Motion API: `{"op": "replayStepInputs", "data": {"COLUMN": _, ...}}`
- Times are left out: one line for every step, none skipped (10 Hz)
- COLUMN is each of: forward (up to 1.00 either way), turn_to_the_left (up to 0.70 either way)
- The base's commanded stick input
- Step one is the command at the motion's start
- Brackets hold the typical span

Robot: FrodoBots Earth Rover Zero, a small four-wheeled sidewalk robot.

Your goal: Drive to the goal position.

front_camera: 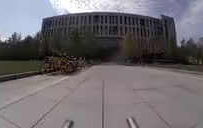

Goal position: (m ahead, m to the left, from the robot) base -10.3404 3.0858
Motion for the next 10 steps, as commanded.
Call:
{"op": "replayStepInputs", "data": {"forward": 0.7, "turn_to_the_left": 0.02}}
{"op": "replayStepInputs", "data": {"forward": 0.7, "turn_to_the_left": 0.03}}
{"op": "replayStepInputs", "data": {"forward": 0.7, "turn_to_the_left": 0.02}}
{"op": "replayStepInputs", "data": {"forward": 0.7, "turn_to_the_left": 0.03}}
{"op": "replayStepInputs", "data": {"forward": 0.7, "turn_to_the_left": 0.02}}
{"op": "replayStepInputs", "data": {"forward": 0.7, "turn_to_the_left": 0.03}}
{"op": "replayStepInputs", "data": {"forward": 0.7, "turn_to_the_left": 0.03}}
{"op": "replayStepInputs", "data": {"forward": 0.7, "turn_to_the_left": -0.01}}
{"op": "replayStepInputs", "data": {"forward": 0.7, "turn_to_the_left": -0.15}}
{"op": "replayStepInputs", "data": {"forward": 0.7, "turn_to_the_left": -0.33}}
